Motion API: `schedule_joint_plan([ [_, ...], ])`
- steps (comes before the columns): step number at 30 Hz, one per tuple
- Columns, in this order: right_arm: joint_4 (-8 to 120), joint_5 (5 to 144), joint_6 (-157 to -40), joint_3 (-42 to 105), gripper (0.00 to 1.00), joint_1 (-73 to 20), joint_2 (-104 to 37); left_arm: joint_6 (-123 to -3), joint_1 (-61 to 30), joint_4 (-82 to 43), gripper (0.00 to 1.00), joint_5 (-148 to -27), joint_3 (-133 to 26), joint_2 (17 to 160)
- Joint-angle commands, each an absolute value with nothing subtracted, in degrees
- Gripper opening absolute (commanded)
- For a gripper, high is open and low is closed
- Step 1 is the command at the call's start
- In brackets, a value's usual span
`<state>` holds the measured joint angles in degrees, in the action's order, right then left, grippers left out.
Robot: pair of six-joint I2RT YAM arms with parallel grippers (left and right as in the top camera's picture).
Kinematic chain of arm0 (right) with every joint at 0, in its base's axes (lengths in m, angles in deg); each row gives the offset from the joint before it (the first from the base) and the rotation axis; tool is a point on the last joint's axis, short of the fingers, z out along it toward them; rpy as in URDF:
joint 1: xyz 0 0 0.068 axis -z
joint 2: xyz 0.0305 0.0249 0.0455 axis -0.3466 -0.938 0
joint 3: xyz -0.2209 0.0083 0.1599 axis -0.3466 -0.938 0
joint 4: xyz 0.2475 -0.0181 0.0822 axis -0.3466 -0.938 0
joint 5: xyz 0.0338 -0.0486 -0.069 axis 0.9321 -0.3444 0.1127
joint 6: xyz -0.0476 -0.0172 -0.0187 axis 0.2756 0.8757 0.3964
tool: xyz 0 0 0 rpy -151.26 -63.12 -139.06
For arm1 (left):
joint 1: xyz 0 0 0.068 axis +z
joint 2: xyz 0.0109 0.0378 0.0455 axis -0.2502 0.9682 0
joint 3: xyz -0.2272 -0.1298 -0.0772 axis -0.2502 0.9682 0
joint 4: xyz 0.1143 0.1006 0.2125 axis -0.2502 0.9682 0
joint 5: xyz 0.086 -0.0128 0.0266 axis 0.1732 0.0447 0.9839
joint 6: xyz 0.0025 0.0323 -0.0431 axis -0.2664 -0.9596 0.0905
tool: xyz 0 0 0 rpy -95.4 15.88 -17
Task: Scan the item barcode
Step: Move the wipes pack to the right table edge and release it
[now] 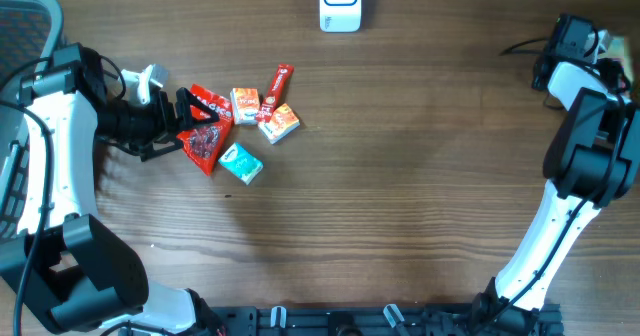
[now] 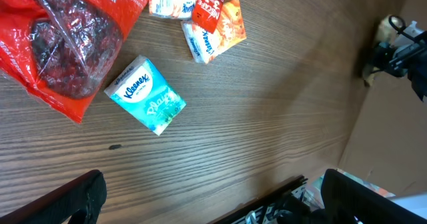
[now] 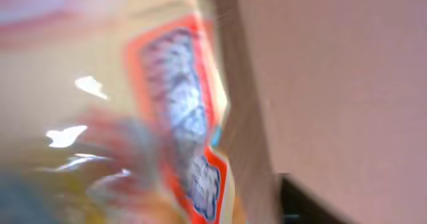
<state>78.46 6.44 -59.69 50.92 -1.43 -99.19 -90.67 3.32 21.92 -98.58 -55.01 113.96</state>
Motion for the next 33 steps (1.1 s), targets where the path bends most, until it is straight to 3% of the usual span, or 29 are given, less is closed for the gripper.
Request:
schedule_joint_plan([
  [1, 78.37, 7.01, -64.02, 51.46, 0.98, -2.1, -97.31, -91.57, 3.32, 21.92, 1.0, -98.86, -55.23, 113.45],
  [7, 75.38, 15.44, -65.55, 51.55, 1.0, -3.92, -93.03, -91.57, 3.32, 21.92, 1.0, -98.86, -55.23, 113.45],
  [12, 63.27, 38.92, -71.91, 53.91, 1.0, -3.17, -86.36, -91.57, 3.32, 21.92, 1.0, -98.88, -55.23, 113.45],
  [18, 58.85, 53.8, -75.01, 54.26, 1.0, -3.17, -80.5, -91.57, 3.32, 21.92, 1.0, -98.86, -55.23, 113.45],
  [24, 57.5, 84.38, -86.05, 54.26, 1.0, -4.6, -68.85, -91.57, 3.32, 21.92, 1.0, -98.86, -55.23, 113.45],
  [29, 53.98, 103.02, -91.73, 54.26, 1.0, -9.53, -64.83, -91.57, 3.32, 21.92, 1.0, -98.69, -55.23, 113.45],
  [33, 47.77, 105.78, -97.02, 53.32, 1.0, -17.49, -65.49, -91.57, 3.32, 21.92, 1.0, -97.94, -55.23, 113.45],
])
